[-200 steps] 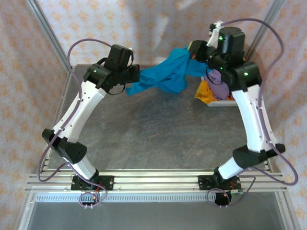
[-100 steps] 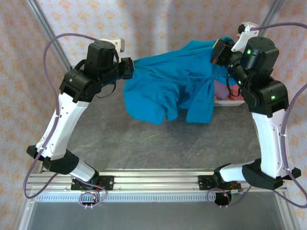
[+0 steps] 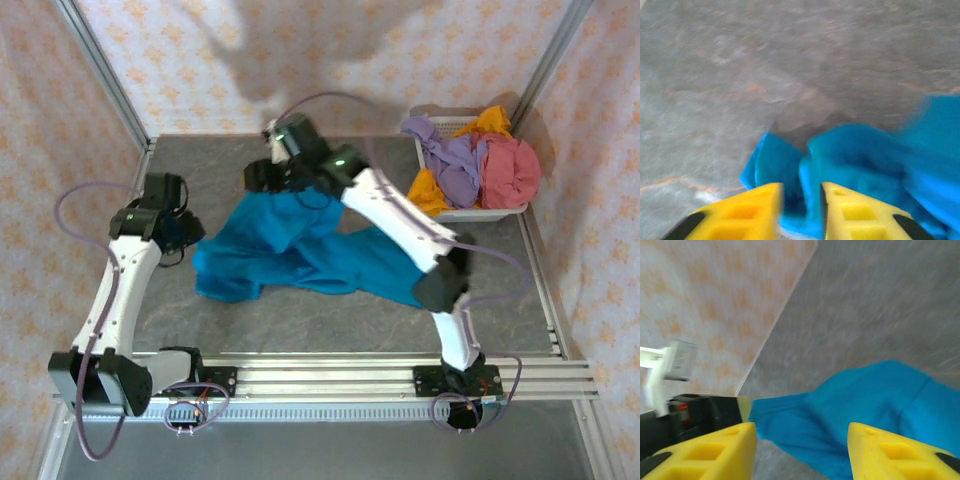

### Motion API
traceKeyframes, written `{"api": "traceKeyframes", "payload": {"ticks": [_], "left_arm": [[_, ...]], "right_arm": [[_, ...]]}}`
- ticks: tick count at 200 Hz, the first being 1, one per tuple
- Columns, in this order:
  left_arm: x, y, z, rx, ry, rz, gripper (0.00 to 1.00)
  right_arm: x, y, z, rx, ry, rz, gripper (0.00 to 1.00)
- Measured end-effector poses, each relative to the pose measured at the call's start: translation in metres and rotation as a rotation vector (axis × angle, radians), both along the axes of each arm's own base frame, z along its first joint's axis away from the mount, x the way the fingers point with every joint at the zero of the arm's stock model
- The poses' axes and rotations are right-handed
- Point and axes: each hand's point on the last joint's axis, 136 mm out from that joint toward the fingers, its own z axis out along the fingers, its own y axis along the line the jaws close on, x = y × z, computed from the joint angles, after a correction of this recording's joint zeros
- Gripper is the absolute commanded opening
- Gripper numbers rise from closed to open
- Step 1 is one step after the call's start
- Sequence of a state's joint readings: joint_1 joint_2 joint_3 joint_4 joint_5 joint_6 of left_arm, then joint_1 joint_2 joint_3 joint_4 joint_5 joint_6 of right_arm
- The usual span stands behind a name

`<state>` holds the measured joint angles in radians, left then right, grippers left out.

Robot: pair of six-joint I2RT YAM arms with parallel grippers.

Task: Fold and stack the t-shirts

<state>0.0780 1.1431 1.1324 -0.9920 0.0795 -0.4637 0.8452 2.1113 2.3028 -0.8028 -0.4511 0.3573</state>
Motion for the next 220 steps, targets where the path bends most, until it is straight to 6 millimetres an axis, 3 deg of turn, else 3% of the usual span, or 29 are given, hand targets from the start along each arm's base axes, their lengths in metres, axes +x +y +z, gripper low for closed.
{"api": "traceKeyframes", "payload": {"ticks": [11,24,46,67,99,139,171,192,220], "left_arm": [[-0.014,0.012,-0.001,0.018,0.003,0.033,0.48],[-0.021,0.018,0.004,0.024,-0.018,0.051,0.50],[-0.020,0.014,0.008,0.005,-0.044,0.037,0.51],[-0.008,0.001,0.004,-0.011,-0.045,-0.013,0.52],[0.029,-0.061,-0.007,-0.005,-0.052,-0.226,0.52],[0.091,-0.134,-0.033,0.033,0.035,-0.411,0.53],[0.147,-0.195,-0.048,0.070,0.053,-0.537,0.52],[0.180,-0.231,-0.062,0.077,0.048,-0.589,0.50],[0.202,-0.255,-0.093,0.086,0.090,-0.616,0.50]], "right_arm": [[-0.007,0.005,-0.028,-0.047,0.076,0.011,0.58],[-0.010,-0.002,-0.040,-0.078,0.127,-0.001,0.58],[-0.001,-0.028,-0.026,-0.060,0.138,-0.059,0.58],[0.010,-0.078,-0.014,-0.052,0.147,-0.162,0.58],[0.025,-0.165,-0.018,-0.085,0.163,-0.355,0.58],[0.010,-0.255,-0.068,-0.187,0.251,-0.534,0.58],[-0.013,-0.304,-0.103,-0.246,0.335,-0.629,0.57],[-0.029,-0.331,-0.125,-0.280,0.394,-0.694,0.52],[-0.055,-0.359,-0.165,-0.375,0.498,-0.771,0.43]]}}
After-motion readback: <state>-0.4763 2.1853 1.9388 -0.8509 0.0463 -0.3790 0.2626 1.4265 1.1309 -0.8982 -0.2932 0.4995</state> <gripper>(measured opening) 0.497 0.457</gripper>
